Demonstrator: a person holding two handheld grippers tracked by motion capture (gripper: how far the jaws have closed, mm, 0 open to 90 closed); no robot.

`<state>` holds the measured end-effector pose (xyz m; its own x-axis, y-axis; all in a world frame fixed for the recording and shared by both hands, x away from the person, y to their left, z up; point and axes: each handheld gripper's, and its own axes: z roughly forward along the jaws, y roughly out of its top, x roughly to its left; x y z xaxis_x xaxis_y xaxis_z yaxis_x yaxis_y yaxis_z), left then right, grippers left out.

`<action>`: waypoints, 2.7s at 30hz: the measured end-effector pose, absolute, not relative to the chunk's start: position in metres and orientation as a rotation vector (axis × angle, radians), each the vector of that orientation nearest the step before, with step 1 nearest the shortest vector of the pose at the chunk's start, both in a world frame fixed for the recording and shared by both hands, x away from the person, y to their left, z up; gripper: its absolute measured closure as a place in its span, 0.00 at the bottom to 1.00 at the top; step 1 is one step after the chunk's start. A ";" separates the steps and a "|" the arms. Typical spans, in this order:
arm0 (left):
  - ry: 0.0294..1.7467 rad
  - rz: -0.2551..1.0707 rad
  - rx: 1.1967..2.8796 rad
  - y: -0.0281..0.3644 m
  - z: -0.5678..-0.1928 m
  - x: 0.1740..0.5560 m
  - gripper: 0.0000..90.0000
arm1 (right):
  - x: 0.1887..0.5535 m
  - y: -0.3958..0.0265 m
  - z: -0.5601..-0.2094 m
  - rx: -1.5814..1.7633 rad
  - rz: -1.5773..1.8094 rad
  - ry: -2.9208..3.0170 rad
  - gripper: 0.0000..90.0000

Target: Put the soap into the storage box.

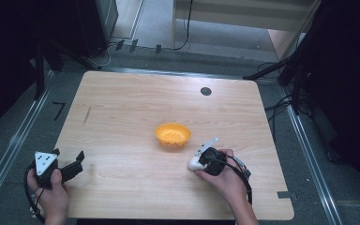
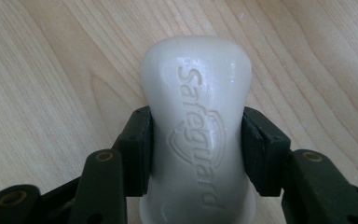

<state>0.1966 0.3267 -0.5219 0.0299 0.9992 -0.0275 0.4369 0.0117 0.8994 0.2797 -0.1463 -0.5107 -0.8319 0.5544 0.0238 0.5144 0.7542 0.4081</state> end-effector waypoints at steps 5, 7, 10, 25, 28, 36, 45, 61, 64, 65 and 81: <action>1.514 0.918 1.532 0.327 -0.522 0.197 0.15 | 0.280 -0.149 -0.510 0.857 0.611 2.852 0.56; 1.515 0.919 1.532 0.327 -0.522 0.197 0.15 | 0.280 -0.151 -0.509 0.848 0.623 2.851 0.56; 1.515 0.919 1.530 0.327 -0.522 0.197 0.15 | 0.280 -0.153 -0.504 0.851 0.638 2.841 0.56; 1.513 0.916 1.524 0.327 -0.522 0.196 0.15 | 0.294 -0.154 -0.479 0.737 0.653 2.822 0.57; 1.514 0.914 1.523 0.327 -0.522 0.197 0.15 | 0.297 -0.154 -0.477 0.728 0.653 2.819 0.57; 1.514 0.914 1.521 0.327 -0.522 0.196 0.15 | 0.305 -0.150 -0.469 0.678 0.647 2.830 0.56; 1.514 0.911 1.521 0.328 -0.522 0.196 0.15 | 0.316 -0.148 -0.464 0.615 0.654 2.843 0.56; 1.517 0.911 1.519 0.328 -0.522 0.196 0.15 | 0.335 -0.137 -0.455 0.536 0.714 2.853 0.56; 1.518 0.911 1.519 0.329 -0.522 0.196 0.15 | 0.337 -0.132 -0.453 0.518 0.718 2.862 0.56; 1.518 0.911 1.518 0.329 -0.522 0.196 0.15 | 0.337 -0.132 -0.453 0.518 0.718 2.862 0.56; 1.515 0.909 1.513 0.329 -0.522 0.196 0.15 | 0.346 -0.121 -0.447 0.493 0.729 2.868 0.56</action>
<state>0.1959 0.3288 -0.5219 0.0276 0.9986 -0.0459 0.4299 0.0296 0.9024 0.3459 -0.1208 -0.4471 -0.9362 0.3471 -0.0558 0.2783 0.8288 0.4854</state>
